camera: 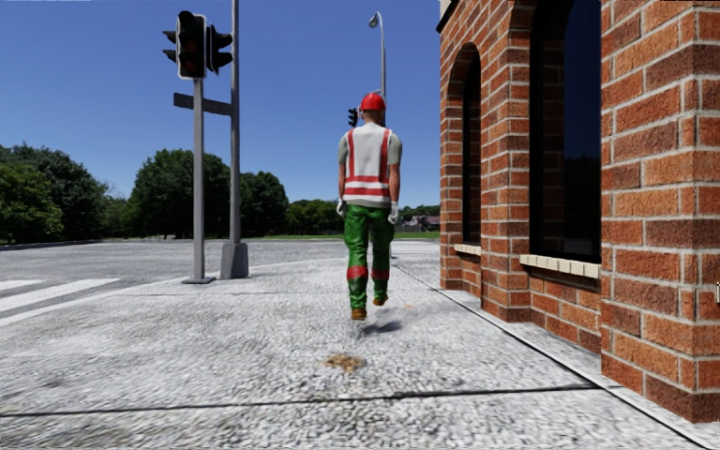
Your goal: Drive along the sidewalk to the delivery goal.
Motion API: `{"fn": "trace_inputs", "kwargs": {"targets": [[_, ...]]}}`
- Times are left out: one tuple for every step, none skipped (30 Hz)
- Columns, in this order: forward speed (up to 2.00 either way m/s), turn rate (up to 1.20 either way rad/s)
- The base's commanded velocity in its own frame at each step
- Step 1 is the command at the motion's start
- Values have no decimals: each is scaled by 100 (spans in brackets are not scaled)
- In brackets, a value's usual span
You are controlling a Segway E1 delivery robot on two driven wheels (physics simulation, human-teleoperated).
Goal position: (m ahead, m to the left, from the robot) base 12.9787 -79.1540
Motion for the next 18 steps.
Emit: {"fn": "trace_inputs", "kwargs": {"targets": [[200, 26], [200, 33], [200, 36], [200, 37], [200, 30], [200, 30], [200, 14], [200, 0], [200, 0], [200, 0], [200, 0], [200, 0], [200, 0], [200, 0], [200, 0], [200, 0], [200, 0], [200, 0]]}}
